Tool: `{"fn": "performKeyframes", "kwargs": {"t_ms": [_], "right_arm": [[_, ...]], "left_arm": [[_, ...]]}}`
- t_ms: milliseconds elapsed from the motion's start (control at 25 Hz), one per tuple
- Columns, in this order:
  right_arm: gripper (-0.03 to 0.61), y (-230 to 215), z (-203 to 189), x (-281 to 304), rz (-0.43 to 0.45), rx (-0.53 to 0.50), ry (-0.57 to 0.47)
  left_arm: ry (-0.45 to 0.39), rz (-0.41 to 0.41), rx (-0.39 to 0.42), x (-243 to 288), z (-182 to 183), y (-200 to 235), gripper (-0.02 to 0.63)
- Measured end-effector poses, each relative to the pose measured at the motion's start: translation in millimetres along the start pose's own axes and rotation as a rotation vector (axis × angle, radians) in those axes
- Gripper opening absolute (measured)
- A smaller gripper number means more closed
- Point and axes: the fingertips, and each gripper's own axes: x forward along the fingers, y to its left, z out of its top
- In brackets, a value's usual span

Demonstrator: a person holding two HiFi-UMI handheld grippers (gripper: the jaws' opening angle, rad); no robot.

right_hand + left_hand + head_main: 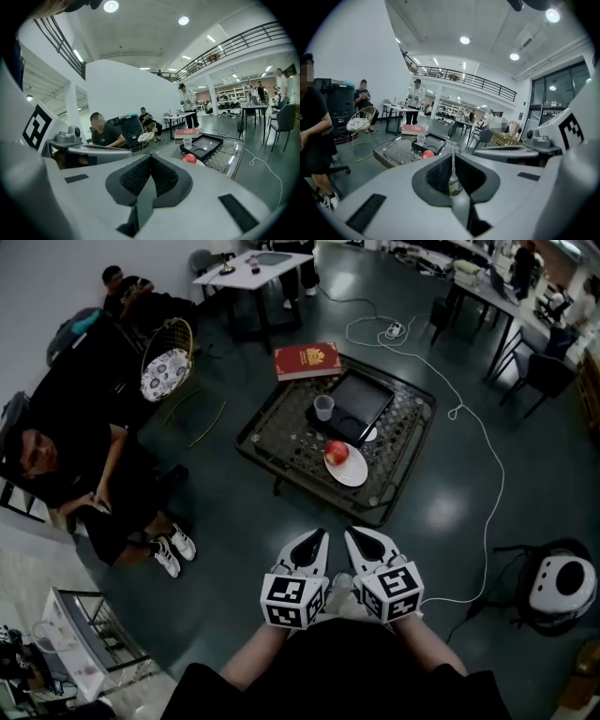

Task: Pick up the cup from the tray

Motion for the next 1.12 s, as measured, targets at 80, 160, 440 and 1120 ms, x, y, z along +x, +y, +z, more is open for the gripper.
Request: {"fn": "performKeyframes", "kwargs": {"t_ms": [80,160,440,1120], "right_arm": [[0.009,-8,5,3,0.010,-0.004,0.004],[0.011,-16,8,6,0.020,-0.008,0.005],[0.011,-44,14,13,0.051,-0.036,0.005],[0.011,-67,21,26,0.092,-0.023,0.027]], "left_arm": [[0.003,0.007,-0.001,10,4,-2,0.026],[0.005,0.013,-0.006,19,7,-4,0.026],[-0.004,0.039,-0.009,48,12,-10,0.026],[0.030,0.101,-0.024,70,15,-7,0.026]]}}
